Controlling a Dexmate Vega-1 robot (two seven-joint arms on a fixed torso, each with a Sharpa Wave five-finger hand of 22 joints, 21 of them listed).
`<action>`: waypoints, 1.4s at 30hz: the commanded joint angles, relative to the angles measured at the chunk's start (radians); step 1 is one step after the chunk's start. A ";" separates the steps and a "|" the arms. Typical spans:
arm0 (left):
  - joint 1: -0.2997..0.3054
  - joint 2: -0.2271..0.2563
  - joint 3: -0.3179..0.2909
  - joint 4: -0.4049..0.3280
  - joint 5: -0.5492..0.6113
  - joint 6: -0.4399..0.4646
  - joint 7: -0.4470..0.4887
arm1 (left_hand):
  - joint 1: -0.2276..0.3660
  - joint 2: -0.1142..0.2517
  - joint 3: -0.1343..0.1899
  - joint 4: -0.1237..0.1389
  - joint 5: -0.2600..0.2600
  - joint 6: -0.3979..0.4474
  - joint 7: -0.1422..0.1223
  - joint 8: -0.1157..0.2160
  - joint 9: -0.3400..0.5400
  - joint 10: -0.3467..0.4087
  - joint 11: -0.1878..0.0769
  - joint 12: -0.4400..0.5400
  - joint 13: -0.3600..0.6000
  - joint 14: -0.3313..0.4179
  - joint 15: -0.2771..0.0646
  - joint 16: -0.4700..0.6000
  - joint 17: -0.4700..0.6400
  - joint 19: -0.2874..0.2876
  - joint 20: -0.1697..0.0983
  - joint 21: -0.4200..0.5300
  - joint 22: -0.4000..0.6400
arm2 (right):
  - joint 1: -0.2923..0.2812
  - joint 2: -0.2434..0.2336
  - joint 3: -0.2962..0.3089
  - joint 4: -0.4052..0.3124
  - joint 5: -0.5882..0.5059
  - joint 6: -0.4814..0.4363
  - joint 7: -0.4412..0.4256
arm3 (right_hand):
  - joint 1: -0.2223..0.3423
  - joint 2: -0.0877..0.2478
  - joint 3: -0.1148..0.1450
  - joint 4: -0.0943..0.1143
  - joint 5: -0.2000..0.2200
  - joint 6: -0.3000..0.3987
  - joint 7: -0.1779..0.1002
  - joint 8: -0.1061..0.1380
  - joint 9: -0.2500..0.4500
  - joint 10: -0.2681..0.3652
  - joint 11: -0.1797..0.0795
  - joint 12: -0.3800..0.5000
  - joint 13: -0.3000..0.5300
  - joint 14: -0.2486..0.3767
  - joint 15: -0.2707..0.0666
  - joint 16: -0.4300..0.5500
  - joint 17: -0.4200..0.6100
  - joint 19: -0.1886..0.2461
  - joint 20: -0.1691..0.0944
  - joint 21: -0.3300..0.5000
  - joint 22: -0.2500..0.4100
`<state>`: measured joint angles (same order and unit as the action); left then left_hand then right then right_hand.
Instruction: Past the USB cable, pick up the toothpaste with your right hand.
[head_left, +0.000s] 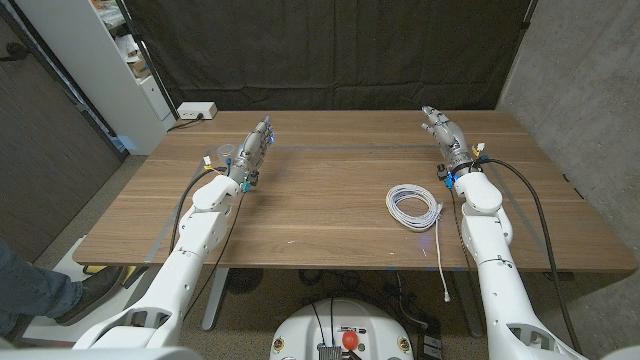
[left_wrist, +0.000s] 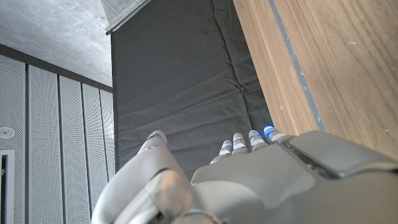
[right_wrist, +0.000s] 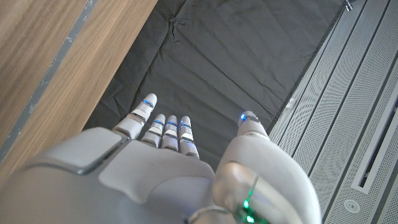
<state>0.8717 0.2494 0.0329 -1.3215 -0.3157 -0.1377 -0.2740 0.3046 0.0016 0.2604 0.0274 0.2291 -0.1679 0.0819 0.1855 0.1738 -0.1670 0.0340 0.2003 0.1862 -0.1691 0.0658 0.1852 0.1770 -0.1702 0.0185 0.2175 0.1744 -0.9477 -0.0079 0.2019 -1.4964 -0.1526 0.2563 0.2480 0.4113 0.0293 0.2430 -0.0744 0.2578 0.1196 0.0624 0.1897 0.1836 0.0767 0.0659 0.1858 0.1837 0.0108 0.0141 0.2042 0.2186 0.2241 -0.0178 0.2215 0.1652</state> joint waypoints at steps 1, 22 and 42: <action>-0.015 -0.006 -0.003 0.022 0.002 -0.026 0.000 | 0.011 -0.002 0.000 -0.006 -0.003 -0.008 -0.004 0.004 0.002 -0.051 -0.001 0.008 0.002 -0.064 -0.001 0.003 0.003 -0.072 0.005 -0.005 0.003 | -0.003 -0.002 -0.001 -0.021 -0.032 -0.008 -0.025 | 0.011 -0.004 0.005 -0.006 -0.005 0.005 -0.001 0.009 0.005 0.005 -0.008 0.009 0.005 0.005 -0.006 0.004 0.001 0.010 -0.003 -0.004 0.005; -0.012 -0.011 -0.014 0.030 -0.008 -0.052 0.000 | 0.014 -0.002 -0.001 -0.011 -0.005 -0.001 -0.006 0.006 0.002 -0.046 -0.003 0.009 0.002 -0.061 -0.003 0.003 0.003 -0.071 0.008 -0.008 0.004 | -0.020 -0.027 -0.018 -0.076 -0.150 -0.032 -0.090 | 0.016 -0.003 0.007 -0.012 -0.006 0.005 -0.003 0.008 0.005 0.007 -0.008 0.009 0.005 0.009 -0.007 0.005 0.000 0.014 -0.003 -0.009 0.005; -0.017 -0.015 -0.008 0.039 -0.002 -0.067 0.005 | 0.019 -0.001 0.000 -0.018 -0.005 0.013 -0.008 0.009 0.002 -0.034 -0.006 0.012 0.002 -0.053 -0.007 0.005 0.003 -0.067 0.009 -0.009 0.004 | -0.034 -0.044 -0.023 -0.100 -0.239 -0.031 -0.157 | 0.026 -0.003 0.012 -0.022 -0.006 0.015 -0.009 0.011 0.006 0.009 -0.011 0.010 0.005 0.019 -0.013 0.008 -0.001 0.023 -0.008 -0.012 0.005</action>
<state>0.8563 0.2359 0.0223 -1.2841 -0.3191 -0.2001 -0.2713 0.3141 0.0002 0.2564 0.0150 0.2255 -0.1569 0.0713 0.1855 0.1747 -0.1669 0.0341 0.2072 0.1863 -0.1691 0.0658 0.1852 0.1771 -0.1738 0.0219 0.2108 0.1744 -0.9719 -0.0415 0.1829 -1.5796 -0.3373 0.2301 0.1290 0.4262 0.0248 0.2500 -0.0896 0.2578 0.1252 0.0569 0.1973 0.1836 0.0820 0.0607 0.1935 0.1836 0.0234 0.0016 0.2042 0.2136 0.2423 -0.0250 0.2107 0.1652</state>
